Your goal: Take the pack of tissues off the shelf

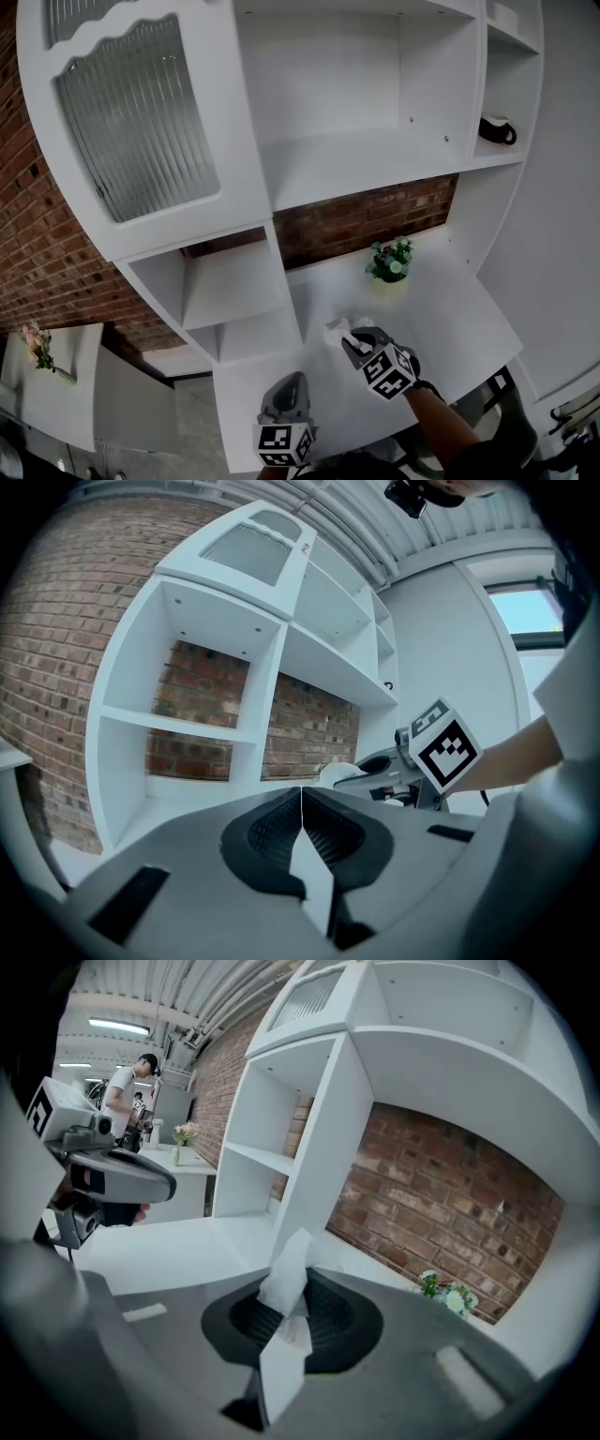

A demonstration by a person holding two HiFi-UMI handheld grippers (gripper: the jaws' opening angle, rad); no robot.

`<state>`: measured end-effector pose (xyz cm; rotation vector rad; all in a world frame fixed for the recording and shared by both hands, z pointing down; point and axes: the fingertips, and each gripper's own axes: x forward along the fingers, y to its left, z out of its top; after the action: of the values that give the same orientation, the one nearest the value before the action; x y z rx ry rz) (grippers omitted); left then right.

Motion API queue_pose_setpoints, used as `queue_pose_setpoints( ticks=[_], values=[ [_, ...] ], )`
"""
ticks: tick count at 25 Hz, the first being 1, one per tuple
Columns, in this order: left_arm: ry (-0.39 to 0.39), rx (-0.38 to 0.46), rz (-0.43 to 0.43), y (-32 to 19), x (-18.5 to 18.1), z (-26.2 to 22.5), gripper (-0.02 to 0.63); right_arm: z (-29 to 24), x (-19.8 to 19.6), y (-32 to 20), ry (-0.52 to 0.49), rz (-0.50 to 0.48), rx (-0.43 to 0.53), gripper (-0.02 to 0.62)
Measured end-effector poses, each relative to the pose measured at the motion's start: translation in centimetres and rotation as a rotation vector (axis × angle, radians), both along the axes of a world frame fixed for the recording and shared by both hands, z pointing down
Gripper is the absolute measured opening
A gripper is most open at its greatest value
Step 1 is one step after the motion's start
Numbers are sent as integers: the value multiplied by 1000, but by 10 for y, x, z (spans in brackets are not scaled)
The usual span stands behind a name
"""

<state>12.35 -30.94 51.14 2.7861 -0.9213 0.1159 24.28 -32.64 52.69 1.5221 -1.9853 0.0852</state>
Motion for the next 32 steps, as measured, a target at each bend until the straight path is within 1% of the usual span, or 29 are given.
queue_pose_setpoints(
  ticks=[5, 9, 15, 19, 23, 26, 32],
  values=[
    [-12, -4, 4, -2, 4, 1, 12, 30, -2, 0, -11, 0, -39, 38],
    [-28, -10, -12, -5, 0, 8, 12, 47, -2, -1, -20, 4, -50, 38],
    [-25, -33, -10, -2, 6, 8, 12, 69, 1, 1, -27, 10, -71, 38],
    [-39, -30, 4, -1, 11, 19, 12, 80, 3, 1, -57, 6, -85, 38],
    [-49, -45, 0, -2, 11, 24, 12, 91, 3, 3, -58, 12, -106, 38],
    [-44, -42, -1, -4, 12, 24, 11, 99, 1, 4, -70, 19, -114, 38],
    [-30, -69, 4, -1, 14, 22, 12, 105, -5, 8, -93, 18, -125, 40]
  ],
)
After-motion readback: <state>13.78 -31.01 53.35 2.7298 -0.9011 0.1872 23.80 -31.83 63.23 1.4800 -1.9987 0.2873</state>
